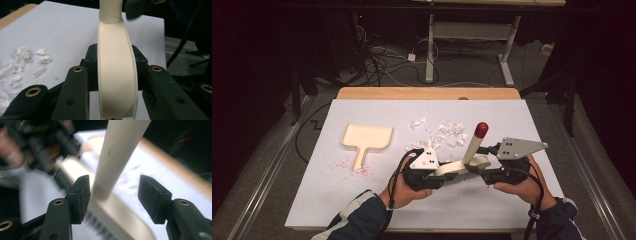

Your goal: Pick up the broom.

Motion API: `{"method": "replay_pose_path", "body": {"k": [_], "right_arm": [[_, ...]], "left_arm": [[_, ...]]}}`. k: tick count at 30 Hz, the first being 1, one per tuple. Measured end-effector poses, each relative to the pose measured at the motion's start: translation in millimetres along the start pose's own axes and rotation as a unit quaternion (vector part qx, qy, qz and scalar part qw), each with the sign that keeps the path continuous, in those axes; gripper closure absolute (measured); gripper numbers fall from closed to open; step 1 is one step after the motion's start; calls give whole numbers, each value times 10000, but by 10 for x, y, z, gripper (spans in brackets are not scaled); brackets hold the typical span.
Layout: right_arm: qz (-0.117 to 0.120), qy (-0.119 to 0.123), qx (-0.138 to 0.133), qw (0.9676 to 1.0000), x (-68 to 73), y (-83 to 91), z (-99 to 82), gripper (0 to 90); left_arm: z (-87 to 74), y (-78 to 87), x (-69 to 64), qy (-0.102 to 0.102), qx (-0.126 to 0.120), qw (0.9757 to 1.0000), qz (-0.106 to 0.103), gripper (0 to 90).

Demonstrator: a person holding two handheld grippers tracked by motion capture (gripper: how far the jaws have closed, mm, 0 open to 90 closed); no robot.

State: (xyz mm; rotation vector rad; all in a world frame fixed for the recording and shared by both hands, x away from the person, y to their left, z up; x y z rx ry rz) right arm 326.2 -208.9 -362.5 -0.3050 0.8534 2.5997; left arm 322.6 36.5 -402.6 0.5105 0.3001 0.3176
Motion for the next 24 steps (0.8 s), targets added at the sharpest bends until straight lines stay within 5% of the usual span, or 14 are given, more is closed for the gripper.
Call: {"method": "replay_pose_path", "body": {"k": [4, 6, 8, 16, 20, 24], "right_arm": [[561, 263, 304, 9976, 37, -123, -101, 408], [886, 435, 486, 9939, 85, -194, -126, 397], [999, 512, 654, 9915, 108, -246, -145, 435], [1608, 451, 383, 9852, 108, -355, -223, 581], [1657, 518, 380, 9841, 143, -365, -208, 656], [1426, 543, 450, 9873, 184, -379, -164, 676]], "left_arm": [[-31, 18, -22, -140, 150, 9997, -135, 661], [-47, 27, -17, -182, 224, 9992, -273, 661], [-64, 25, -16, -151, 254, 9990, -344, 661], [-90, 55, 64, -73, 287, 9968, -748, 650], [-98, 63, 110, -30, 237, 9977, -630, 561], [-98, 111, 117, -177, 185, 9995, -196, 471]]}}
Point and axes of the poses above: each handheld gripper's, and its own axes: y roughly backward along the jaws, z roughly out of its top, x roughly to its left, the point moved 1 cm from there along -y, roughly forward along the jaws, and after that the axes turned 13 degrees about y, right-handed, at the moved point
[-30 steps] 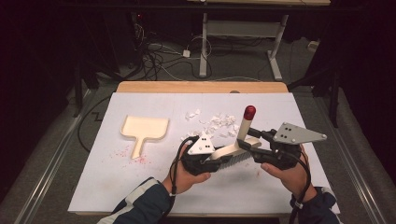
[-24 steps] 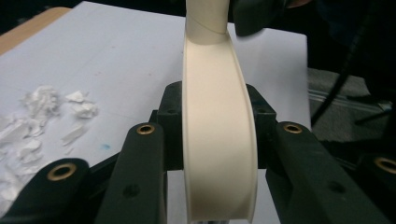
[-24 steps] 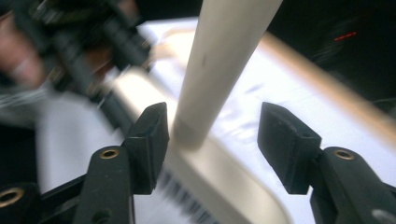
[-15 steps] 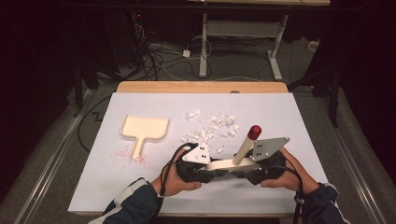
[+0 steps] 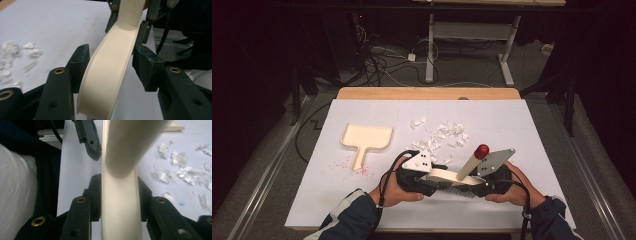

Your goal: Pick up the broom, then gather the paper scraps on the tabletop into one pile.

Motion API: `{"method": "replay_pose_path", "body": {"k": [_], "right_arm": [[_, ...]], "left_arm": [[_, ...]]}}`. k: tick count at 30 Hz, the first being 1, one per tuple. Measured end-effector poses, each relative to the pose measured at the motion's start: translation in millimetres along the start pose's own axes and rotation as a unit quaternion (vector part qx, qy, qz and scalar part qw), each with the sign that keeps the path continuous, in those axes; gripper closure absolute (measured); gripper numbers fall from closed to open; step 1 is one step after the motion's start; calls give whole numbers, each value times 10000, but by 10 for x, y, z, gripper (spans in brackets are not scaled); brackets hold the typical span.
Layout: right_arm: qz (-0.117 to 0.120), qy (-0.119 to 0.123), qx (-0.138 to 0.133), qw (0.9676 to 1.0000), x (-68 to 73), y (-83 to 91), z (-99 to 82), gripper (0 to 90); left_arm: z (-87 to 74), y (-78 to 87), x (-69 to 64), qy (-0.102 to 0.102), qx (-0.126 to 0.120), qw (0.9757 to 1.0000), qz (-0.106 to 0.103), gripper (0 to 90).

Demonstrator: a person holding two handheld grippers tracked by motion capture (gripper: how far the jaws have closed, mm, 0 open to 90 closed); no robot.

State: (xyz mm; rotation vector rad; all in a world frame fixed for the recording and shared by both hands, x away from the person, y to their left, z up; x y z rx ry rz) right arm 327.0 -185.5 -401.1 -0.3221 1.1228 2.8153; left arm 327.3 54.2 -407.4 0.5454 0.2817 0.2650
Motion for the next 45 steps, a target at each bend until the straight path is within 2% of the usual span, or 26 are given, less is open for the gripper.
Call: {"method": "replay_pose_path", "body": {"k": [1, 2, 3, 5, 6, 8, 12, 15, 17, 19, 21, 22, 23, 24, 26, 30, 33, 35, 39, 42, 43, 45], "right_arm": [[-38, -17, 27, 10000, -3, 7, 7, 676], [-90, -20, 33, 10000, -4, 12, 12, 677], [-148, -29, 5, 9999, -4, 23, 14, 677], [-234, -94, -3, 9997, -18, 42, 13, 677], [-314, -110, 12, 9994, -23, 52, 13, 677], [-403, -194, -4, 9990, -42, 69, 6, 677], [-685, -387, -49, 9969, -93, 123, -13, 677], [-958, -522, 17, 9940, -140, 150, -36, 676], [-1078, -660, -31, 9920, -180, 178, -56, 677], [-1171, -800, -85, 9899, -210, 197, -70, 676], [-1339, -873, -4, 9871, -229, 215, -78, 676], [-1391, -867, 30, 9865, -235, 220, -84, 676], [-1462, -884, 52, 9853, -246, 223, -92, 676], [-1478, -885, 65, 9850, -249, 229, -99, 676], [-1567, -950, 84, 9830, -260, 235, -106, 677], [-1706, -1038, 135, 9798, -285, 255, -121, 676], [-1822, -1079, 151, 9772, -312, 277, -145, 677], [-1872, -1112, 148, 9759, -325, 295, -154, 676], [-1979, -1186, 118, 9729, -362, 333, -196, 676], [-2071, -1245, 190, 9702, -382, 340, -222, 677], [-2058, -1234, 183, 9706, -386, 344, -223, 677], [-2127, -1278, 141, 9686, -386, 367, -225, 677]], "left_arm": [[-4, 13, 3, 32, -42, 9999, 134, 442], [-7, 35, 12, 29, -50, 9994, 346, 372], [-15, 62, 23, 17, -62, 9989, 464, 325], [-41, 136, 46, -31, -140, 9960, 879, 293], [-51, 166, 58, -30, -155, 9946, 1023, 268], [-92, 273, 105, 50, -275, 9905, 1350, 255], [-202, 471, 172, 143, -440, 9828, 1786, 235], [-340, 630, 208, 179, -442, 9753, 2155, 229], [-438, 704, 221, 204, -441, 9715, 2321, 229], [-574, 778, 235, 177, -329, 9650, 2595, 229], [-683, 831, 247, 219, -278, 9630, 2672, 228], [-683, 831, 247, 219, -278, 9630, 2672, 226], [-799, 891, 254, 254, -236, 9593, 2801, 223], [-852, 919, 257, 287, -235, 9583, 2835, 223], [-965, 980, 256, 302, -247, 9540, 2973, 221], [-1107, 1068, 251, 421, -281, 9498, 3086, 221], [-1204, 1124, 244, 495, -249, 9476, 3147, 221], [-1265, 1166, 242, 599, -273, 9474, 3131, 221], [-1368, 1204, 242, 774, -235, 9452, 3163, 221], [-1405, 1205, 251, 820, -145, 9451, 3159, 221], [-1404, 1202, 255, 825, -124, 9439, 3194, 221], [-1390, 1209, 261, 780, -211, 9444, 3188, 221]]}}
Point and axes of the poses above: each handheld gripper's, and its own axes: y roughly backward along the jaws, z roughly out of its top, x roughly to its left, the point moved 1 cm from there along -y, roughly forward along the jaws, and after that the axes turned 13 degrees about y, right-handed, at the moved point
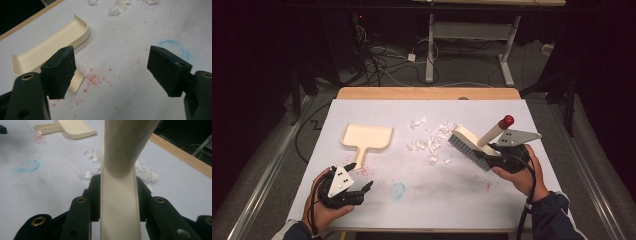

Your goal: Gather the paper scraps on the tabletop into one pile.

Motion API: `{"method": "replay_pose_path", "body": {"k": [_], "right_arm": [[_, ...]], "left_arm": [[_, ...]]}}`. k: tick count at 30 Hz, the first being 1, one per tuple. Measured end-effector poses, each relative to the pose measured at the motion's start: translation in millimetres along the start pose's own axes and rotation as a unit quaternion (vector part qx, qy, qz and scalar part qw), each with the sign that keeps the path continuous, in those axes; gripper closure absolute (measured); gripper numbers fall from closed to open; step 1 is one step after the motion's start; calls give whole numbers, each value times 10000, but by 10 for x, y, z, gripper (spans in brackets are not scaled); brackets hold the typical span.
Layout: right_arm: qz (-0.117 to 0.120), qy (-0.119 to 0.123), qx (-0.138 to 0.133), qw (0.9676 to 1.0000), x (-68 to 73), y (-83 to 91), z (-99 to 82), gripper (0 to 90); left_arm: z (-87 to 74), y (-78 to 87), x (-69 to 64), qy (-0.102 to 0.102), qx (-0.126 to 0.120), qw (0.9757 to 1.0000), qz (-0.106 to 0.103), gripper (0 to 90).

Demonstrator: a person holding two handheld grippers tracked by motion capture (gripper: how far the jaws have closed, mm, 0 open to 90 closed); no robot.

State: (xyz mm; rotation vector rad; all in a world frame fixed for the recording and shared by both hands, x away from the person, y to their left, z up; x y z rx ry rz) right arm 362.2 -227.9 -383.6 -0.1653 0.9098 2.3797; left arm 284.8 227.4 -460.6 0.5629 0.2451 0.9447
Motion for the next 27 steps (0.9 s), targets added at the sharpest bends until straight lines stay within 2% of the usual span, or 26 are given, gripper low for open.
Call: {"method": "replay_pose_path", "body": {"k": [2, 4, 11, 15, 19, 27], "right_arm": [[1, 1, -18, 10000, -17, 15, -3, 676], [-61, -35, -43, 10000, -43, 29, -8, 677], [-264, -118, -88, 9995, -107, 47, -2, 676], [-436, -127, -12, 9990, -150, 55, -17, 677], [-642, -154, 112, 9978, -211, 11, -22, 677], [-997, -81, 476, 9938, -395, -203, -24, 677]], "left_arm": [[4, -8, -4, -64, 24, 10000, 50, 221], [-2, -14, 5, -25, 34, 10000, 3, 221], [-9, -1, 2, -4, 39, 10000, 35, 221], [-6, -21, -20, -95, 94, 9999, 4, 220], [-14, -12, -27, -80, 113, 9999, -20, 217], [-16, -18, -31, -72, 132, 9999, -39, 216]]}}
Point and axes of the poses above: each handheld gripper's, and its own axes: y roughly backward along the jaws, z roughly out of its top, x roughly to its left, the point moved 1 cm from there along -y, roughly forward along the jaws, and after that the axes turned 13 degrees about y, right-handed, at the moved point
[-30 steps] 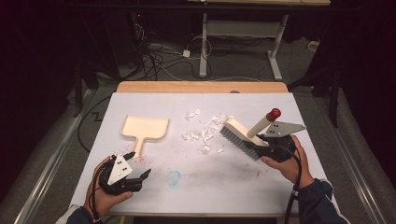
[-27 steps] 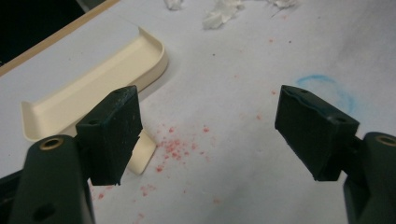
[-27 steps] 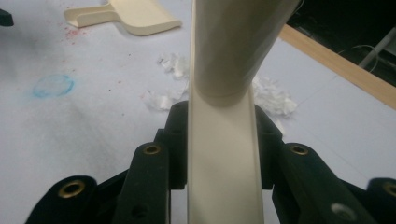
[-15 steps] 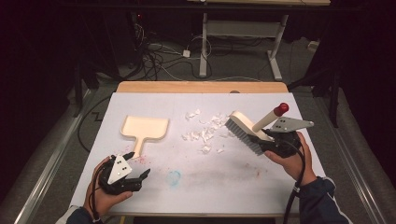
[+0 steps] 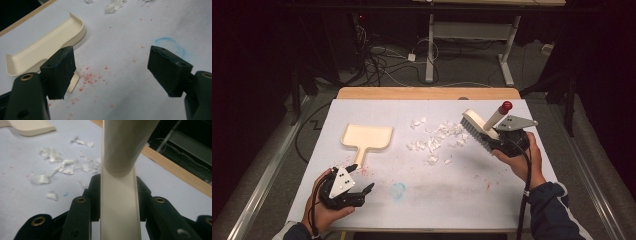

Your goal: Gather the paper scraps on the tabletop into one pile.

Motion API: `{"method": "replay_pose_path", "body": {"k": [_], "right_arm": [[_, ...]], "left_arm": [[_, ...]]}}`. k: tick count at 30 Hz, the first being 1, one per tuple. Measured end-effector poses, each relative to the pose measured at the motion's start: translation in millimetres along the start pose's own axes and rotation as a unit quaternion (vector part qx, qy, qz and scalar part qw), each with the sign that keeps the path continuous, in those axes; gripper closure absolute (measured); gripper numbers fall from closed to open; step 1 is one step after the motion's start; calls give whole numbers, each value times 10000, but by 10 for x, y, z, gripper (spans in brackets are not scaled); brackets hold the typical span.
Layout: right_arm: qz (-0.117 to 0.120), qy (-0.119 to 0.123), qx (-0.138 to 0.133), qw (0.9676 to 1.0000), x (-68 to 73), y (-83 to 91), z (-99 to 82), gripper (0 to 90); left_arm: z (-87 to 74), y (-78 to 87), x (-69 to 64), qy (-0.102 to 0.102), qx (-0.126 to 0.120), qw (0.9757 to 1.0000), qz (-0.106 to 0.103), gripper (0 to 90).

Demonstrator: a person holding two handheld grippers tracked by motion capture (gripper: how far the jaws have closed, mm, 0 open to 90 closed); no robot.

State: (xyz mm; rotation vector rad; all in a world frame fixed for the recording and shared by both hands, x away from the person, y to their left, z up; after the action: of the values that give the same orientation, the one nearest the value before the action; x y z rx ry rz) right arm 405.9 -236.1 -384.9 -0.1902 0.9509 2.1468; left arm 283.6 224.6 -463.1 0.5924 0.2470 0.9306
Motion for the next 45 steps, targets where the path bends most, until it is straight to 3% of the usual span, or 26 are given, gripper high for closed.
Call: {"method": "replay_pose_path", "body": {"k": [10, 21, 25, 30, 37, 42, 45], "right_arm": [[-311, -97, 582, 9978, -305, -437, -13, 677], [-655, 21, 1015, 9927, -405, -914, 28, 678], [-756, 88, 1136, 9906, -346, -1089, 48, 678], [-717, 245, 1096, 9911, -215, -1218, 126, 678], [-407, 511, 908, 9937, 55, -1287, 198, 678], [-79, 576, 625, 9963, 207, -1225, 239, 677], [155, 660, 521, 9963, 301, -1178, 259, 677]], "left_arm": [[-6, -23, 8, 48, 49, 10000, -4, 216], [-16, -30, 20, 84, 81, 9999, -14, 216], [-19, -31, 25, 91, 90, 9999, -23, 216], [-23, -33, 24, 85, 107, 9999, -49, 216], [-25, -31, 21, 72, 121, 9999, -73, 216], [-26, -33, 12, 39, 149, 9998, -93, 216], [-27, -33, 8, 33, 164, 9998, -106, 216]]}}
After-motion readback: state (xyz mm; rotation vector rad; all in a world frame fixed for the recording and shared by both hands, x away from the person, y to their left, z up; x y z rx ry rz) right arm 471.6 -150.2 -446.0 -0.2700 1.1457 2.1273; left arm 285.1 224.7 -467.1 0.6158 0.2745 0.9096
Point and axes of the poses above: each handheld gripper's, and its own axes: y roughly backward along the jaws, z roughly out of its top, x roughly to its left, the point moved 1 cm from there along -y, roughly forward along the jaws, and after that the axes turned 13 degrees about y, right-handed, at the moved point
